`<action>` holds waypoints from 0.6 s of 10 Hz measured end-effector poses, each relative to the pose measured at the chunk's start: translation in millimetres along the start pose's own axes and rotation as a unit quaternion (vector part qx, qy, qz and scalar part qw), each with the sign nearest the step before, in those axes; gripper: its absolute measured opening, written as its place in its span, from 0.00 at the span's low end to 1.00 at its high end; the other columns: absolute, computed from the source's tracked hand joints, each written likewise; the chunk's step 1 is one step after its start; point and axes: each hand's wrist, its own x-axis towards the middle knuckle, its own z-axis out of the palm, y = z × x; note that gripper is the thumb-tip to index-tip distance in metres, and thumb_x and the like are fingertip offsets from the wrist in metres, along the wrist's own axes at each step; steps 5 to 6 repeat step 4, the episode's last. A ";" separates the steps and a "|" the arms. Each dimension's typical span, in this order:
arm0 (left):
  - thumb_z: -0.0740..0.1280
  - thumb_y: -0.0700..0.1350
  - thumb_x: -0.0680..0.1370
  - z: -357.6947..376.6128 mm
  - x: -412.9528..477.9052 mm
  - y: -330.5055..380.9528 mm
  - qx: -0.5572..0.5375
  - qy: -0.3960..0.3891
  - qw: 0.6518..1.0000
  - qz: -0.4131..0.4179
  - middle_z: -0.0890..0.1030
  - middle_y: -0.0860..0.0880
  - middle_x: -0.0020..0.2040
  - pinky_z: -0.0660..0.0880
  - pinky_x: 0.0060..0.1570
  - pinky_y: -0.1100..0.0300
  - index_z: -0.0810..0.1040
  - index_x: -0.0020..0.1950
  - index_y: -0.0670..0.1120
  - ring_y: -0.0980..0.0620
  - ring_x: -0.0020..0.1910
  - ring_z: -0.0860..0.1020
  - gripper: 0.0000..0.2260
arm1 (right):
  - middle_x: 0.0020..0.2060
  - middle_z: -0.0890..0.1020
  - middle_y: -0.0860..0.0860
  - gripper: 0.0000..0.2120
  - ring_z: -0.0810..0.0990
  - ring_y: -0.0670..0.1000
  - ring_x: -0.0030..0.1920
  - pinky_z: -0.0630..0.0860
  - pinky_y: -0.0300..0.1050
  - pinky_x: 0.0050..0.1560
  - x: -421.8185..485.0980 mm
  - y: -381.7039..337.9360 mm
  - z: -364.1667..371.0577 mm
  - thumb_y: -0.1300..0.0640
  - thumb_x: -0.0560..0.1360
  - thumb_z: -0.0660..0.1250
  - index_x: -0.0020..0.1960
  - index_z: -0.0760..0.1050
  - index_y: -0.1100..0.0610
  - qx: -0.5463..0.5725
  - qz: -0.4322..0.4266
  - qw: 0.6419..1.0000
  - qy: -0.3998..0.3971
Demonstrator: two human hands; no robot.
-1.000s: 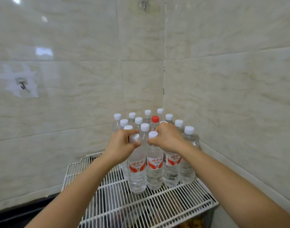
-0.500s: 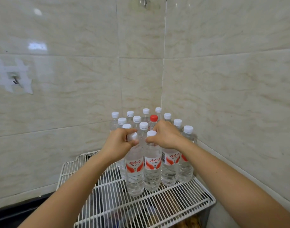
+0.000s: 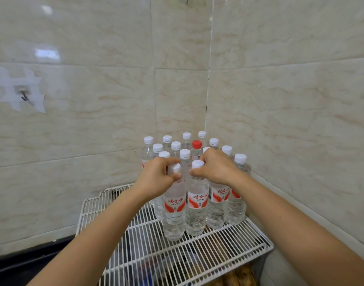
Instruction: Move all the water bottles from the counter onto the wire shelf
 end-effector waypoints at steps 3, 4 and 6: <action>0.68 0.51 0.76 12.2 -11.2 -16.3 -0.009 0.030 0.999 0.031 0.76 0.50 0.65 0.75 0.60 0.51 0.70 0.69 0.54 0.53 0.59 0.75 0.22 | 0.30 0.76 0.52 0.15 0.75 0.52 0.32 0.66 0.45 0.31 -18.0 -1.2 1.7 0.49 0.70 0.71 0.38 0.77 0.62 -0.010 -0.029 0.998 0.061; 0.68 0.51 0.76 15.8 -14.5 -18.5 -0.026 0.062 0.997 0.046 0.75 0.52 0.65 0.75 0.59 0.56 0.69 0.70 0.55 0.56 0.57 0.74 0.23 | 0.38 0.81 0.50 0.13 0.79 0.50 0.39 0.70 0.43 0.35 -31.2 -6.8 -9.4 0.47 0.71 0.71 0.45 0.81 0.57 0.062 -0.043 0.989 0.128; 0.68 0.51 0.76 15.8 -14.5 -18.5 -0.026 0.062 0.997 0.046 0.75 0.52 0.65 0.75 0.59 0.56 0.69 0.70 0.55 0.56 0.57 0.74 0.23 | 0.38 0.81 0.50 0.13 0.79 0.50 0.39 0.70 0.43 0.35 -31.2 -6.8 -9.4 0.47 0.71 0.71 0.45 0.81 0.57 0.062 -0.043 0.989 0.128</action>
